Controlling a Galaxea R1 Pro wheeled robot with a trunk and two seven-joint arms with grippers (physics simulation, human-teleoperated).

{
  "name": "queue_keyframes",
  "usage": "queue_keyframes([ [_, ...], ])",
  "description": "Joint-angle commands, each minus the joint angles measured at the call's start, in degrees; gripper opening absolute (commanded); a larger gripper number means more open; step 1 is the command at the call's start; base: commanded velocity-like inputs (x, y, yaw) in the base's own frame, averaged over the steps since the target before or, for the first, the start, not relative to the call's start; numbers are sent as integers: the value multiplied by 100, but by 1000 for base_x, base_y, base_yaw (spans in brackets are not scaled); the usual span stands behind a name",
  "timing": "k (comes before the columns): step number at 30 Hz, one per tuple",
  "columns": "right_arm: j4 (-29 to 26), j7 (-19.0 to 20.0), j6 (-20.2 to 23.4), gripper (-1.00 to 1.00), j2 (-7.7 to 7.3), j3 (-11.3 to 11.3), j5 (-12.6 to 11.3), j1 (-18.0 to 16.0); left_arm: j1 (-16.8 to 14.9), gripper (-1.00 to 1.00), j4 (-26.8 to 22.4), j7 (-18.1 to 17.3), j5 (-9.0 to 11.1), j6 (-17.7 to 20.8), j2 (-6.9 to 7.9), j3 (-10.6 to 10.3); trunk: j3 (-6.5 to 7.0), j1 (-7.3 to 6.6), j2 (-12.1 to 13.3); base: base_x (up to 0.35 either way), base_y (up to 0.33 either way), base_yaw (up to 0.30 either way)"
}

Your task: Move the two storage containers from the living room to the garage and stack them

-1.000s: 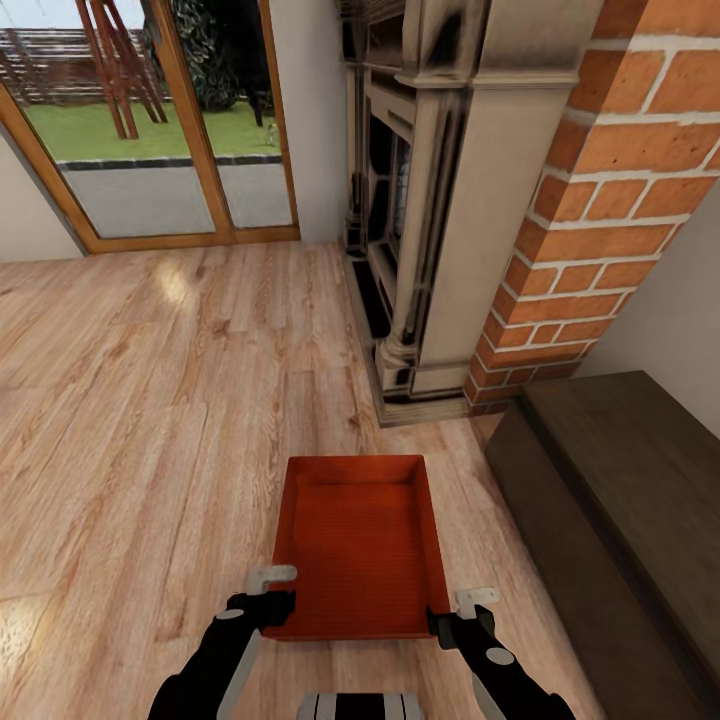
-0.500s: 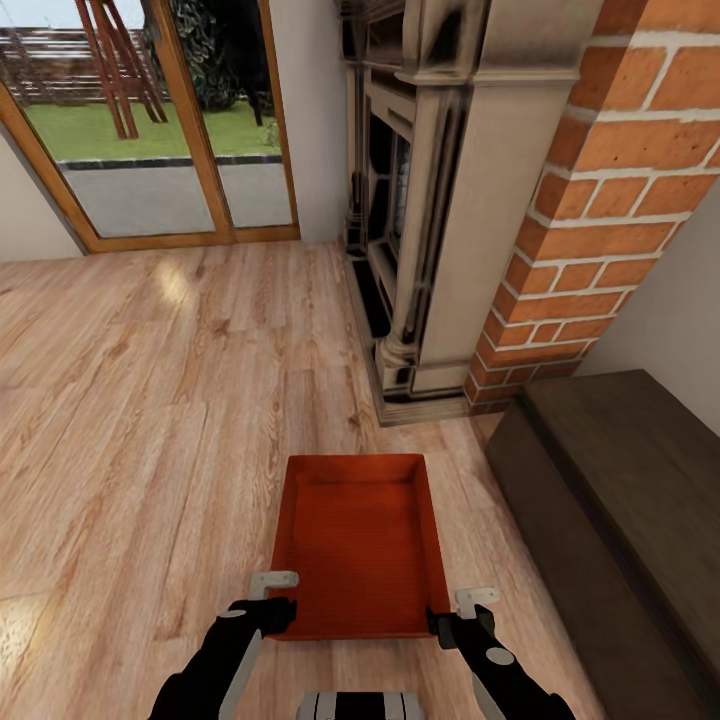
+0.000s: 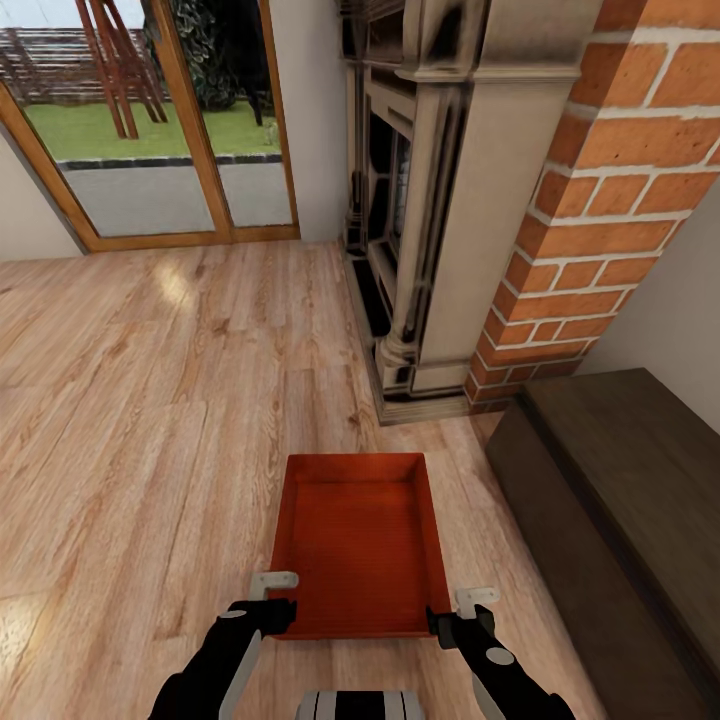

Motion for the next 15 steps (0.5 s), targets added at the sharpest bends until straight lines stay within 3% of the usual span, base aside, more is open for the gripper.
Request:
queue_keyframes([
  [1, 5, -32, -17, 100, -4, 41, -35, -4, -1, 100, -7, 10, -11, 29, -3, 6, -4, -1, -1, 0, 0, 0],
  [15, 5, -32, -19, 100, -4, 41, -35, -4, -4, 100, -9, 9, -12, 0, 13, 6, -76, 87, -162, 0, 0, 0],
])
